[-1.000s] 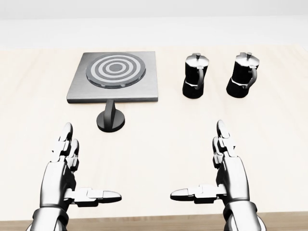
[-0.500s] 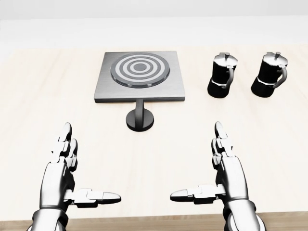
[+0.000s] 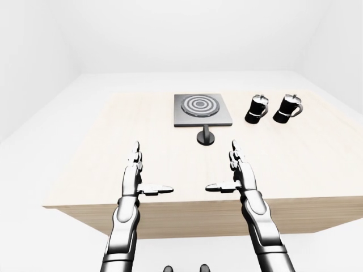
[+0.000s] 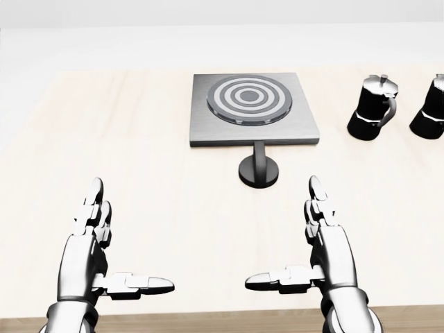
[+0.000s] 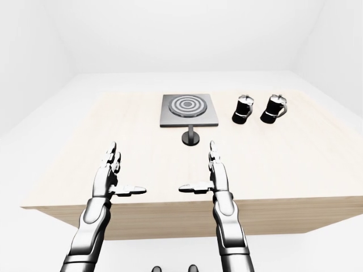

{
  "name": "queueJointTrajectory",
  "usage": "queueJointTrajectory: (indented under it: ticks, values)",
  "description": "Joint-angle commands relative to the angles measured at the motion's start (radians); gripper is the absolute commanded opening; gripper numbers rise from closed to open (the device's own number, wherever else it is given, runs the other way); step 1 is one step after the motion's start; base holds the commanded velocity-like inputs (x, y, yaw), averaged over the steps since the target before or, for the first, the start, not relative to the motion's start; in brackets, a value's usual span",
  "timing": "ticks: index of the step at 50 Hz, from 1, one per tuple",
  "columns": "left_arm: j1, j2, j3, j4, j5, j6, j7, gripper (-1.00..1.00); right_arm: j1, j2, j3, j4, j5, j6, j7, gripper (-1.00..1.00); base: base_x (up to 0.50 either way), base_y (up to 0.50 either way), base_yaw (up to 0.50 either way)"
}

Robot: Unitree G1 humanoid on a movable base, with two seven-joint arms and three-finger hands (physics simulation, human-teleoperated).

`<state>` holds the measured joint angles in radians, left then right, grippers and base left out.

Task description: Turn off the stove.

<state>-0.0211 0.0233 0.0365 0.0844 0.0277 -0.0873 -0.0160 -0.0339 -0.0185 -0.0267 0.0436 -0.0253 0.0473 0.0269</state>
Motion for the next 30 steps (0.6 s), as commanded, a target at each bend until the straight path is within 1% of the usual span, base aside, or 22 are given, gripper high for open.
queueJointTrajectory:
  ticks: [1,6,8,9,12,14,15,19,23,24,25,27,29,30]
  values:
    - [0.003,-0.001,-0.001,-0.003,0.001,0.000,0.000,1.00,0.000,-0.001,-0.004,0.006,0.006,-0.001,-0.002,1.00,0.00,0.25,0.00]
    - [0.008,-0.002,-0.002,-0.020,-0.001,0.000,-0.002,1.00,0.002,-0.001,-0.003,0.001,0.005,0.001,-0.004,1.00,0.00,0.16,0.00]
    - [0.012,-0.001,-0.002,-0.023,0.000,0.000,-0.003,1.00,0.000,-0.002,-0.004,0.015,0.009,-0.011,0.000,1.00,0.00,0.00,0.00]
    - [0.009,-0.002,-0.002,-0.015,0.001,0.000,-0.002,1.00,0.000,-0.003,-0.003,0.014,0.006,-0.011,0.000,1.00,0.00,0.00,0.00]
    - [0.009,-0.001,-0.001,-0.018,0.000,0.000,-0.002,1.00,0.002,-0.002,0.001,0.007,0.006,-0.012,0.006,1.00,0.27,0.00,0.00]
    - [0.003,-0.001,-0.001,0.000,0.002,0.000,-0.001,1.00,0.000,-0.002,0.000,0.012,0.006,-0.014,0.006,1.00,0.40,0.00,0.00]
    - [0.003,-0.001,-0.001,0.002,0.002,0.000,-0.001,1.00,0.002,-0.001,0.002,-0.001,0.004,-0.003,0.005,1.00,0.43,0.00,0.00]
    - [0.008,-0.001,-0.002,-0.016,0.002,0.000,-0.002,1.00,0.000,-0.002,0.000,0.011,0.006,-0.018,0.009,1.00,0.48,0.00,0.00]
    - [0.003,-0.001,-0.001,-0.003,0.005,0.000,0.002,1.00,-0.003,-0.003,0.000,0.017,0.006,-0.019,0.010,1.00,0.50,0.00,0.00]
    - [0.003,-0.002,0.000,-0.004,0.001,0.000,0.002,1.00,-0.004,-0.004,-0.002,0.023,0.007,-0.025,0.011,1.00,0.50,0.00,0.00]
    - [0.003,-0.002,0.001,-0.012,-0.002,0.000,0.000,1.00,-0.004,-0.003,-0.001,0.015,0.006,-0.018,0.011,1.00,0.50,0.00,0.00]
    - [-0.002,-0.002,0.001,-0.005,-0.003,0.000,0.003,1.00,-0.002,-0.003,0.000,0.009,0.005,-0.017,0.012,1.00,0.50,0.00,0.00]
    - [-0.002,-0.002,0.000,0.002,-0.002,0.000,0.003,1.00,-0.001,-0.003,-0.001,0.016,0.004,-0.022,0.010,1.00,0.50,0.00,0.00]
    - [0.001,-0.002,0.000,-0.009,-0.003,0.000,0.003,1.00,-0.001,-0.003,-0.001,0.009,0.003,-0.016,0.010,1.00,0.50,0.00,0.00]
